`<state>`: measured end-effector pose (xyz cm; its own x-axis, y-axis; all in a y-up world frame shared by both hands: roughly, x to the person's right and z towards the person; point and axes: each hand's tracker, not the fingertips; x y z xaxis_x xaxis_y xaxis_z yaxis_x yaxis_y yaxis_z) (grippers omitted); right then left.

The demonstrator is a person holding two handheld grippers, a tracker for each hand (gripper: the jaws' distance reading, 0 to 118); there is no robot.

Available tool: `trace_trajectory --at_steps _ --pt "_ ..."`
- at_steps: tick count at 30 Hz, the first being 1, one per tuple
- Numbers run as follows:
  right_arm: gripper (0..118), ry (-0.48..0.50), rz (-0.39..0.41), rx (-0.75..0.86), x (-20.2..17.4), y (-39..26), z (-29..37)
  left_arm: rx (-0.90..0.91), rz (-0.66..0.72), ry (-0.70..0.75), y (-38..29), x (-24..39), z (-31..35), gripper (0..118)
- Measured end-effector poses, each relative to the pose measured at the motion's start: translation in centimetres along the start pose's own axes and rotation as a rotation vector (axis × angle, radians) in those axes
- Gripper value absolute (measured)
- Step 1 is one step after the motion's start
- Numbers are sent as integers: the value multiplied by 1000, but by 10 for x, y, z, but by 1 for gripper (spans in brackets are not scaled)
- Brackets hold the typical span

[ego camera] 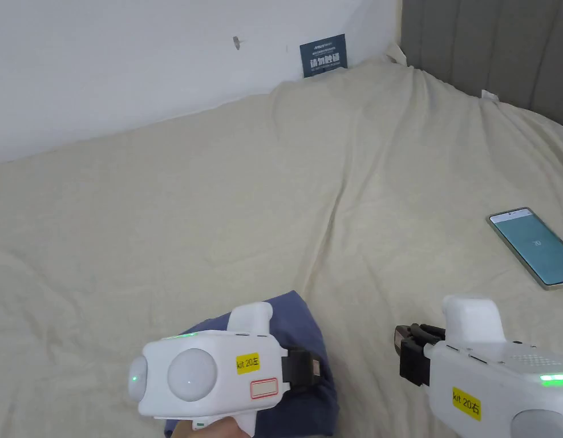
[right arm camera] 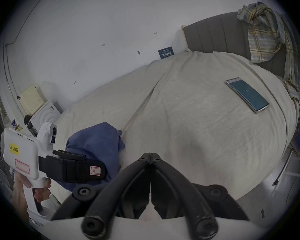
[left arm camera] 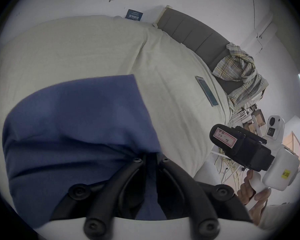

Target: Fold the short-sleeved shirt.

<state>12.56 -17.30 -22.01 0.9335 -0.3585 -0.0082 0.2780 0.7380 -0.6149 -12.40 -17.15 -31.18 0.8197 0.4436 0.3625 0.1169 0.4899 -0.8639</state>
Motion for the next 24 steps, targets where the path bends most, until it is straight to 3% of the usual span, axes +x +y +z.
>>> trace_trajectory --at_steps 5,8,13,16,22,23,24 --pt "0 25 14 17 -15 6 2 90 -25 -33 -2 9 43 12" --pt "0 39 79 47 -33 8 3 219 5 -45 -7 -10 95 12" --pt "0 111 108 86 -76 5 -7 355 171 66 -29 -86 170 11" --pt "0 125 144 95 -104 -6 -25 359 298 97 -47 -123 185 11" --pt "0 90 284 46 -139 -26 -65 297 379 -14 -66 -151 169 11" --pt "0 88 307 40 -141 -29 -71 283 403 -48 -66 -155 162 18" --pt "0 71 307 37 -142 -31 -76 268 424 -78 -66 -159 156 45"
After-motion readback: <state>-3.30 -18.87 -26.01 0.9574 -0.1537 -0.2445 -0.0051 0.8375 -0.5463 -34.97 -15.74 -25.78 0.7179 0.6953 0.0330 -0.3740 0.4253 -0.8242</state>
